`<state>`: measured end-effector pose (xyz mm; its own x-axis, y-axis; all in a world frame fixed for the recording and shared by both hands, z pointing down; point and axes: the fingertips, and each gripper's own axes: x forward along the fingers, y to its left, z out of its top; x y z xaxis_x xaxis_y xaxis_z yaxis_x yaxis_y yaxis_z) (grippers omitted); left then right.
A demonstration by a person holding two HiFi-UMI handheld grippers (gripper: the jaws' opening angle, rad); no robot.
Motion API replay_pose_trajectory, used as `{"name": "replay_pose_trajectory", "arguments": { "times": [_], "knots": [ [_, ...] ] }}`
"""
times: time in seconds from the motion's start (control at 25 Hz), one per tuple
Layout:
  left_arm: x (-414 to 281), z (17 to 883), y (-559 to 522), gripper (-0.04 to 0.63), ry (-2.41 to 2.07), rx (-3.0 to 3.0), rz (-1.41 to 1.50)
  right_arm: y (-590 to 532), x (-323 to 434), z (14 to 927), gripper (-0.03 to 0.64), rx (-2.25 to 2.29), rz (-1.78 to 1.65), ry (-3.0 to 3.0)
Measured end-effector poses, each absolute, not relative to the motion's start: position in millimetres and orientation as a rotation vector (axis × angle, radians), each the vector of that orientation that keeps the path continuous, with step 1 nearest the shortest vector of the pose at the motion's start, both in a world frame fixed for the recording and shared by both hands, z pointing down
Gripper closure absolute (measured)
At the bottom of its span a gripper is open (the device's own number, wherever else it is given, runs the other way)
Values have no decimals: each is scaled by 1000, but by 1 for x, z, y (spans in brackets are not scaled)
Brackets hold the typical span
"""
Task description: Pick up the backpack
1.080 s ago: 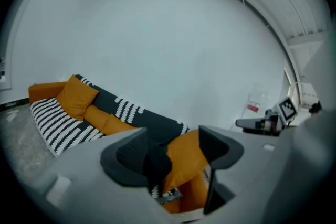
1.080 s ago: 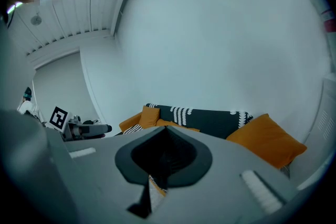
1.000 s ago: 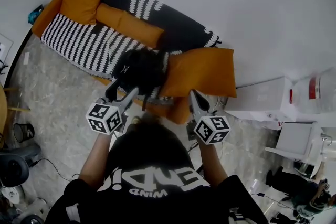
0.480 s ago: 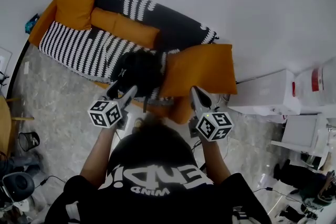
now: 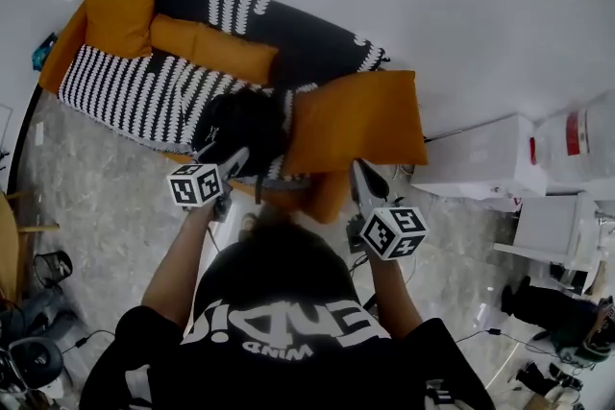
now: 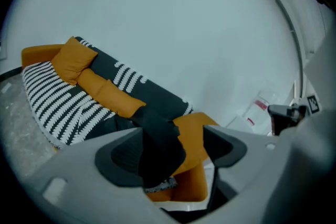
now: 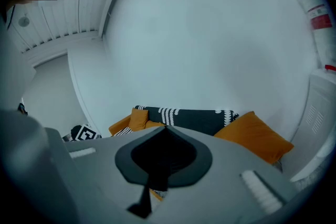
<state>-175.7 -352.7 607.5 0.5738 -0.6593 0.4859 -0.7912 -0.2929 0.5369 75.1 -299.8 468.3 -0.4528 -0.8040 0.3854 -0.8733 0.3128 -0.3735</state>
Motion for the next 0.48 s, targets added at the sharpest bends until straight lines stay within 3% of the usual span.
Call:
{"name": "replay_pose_trajectory", "arguments": {
  "times": [0.48],
  "knots": [
    [-142,698,-375,229,-986,1912,448,-286,114,479,617,1689,858,-2302]
  ]
}}
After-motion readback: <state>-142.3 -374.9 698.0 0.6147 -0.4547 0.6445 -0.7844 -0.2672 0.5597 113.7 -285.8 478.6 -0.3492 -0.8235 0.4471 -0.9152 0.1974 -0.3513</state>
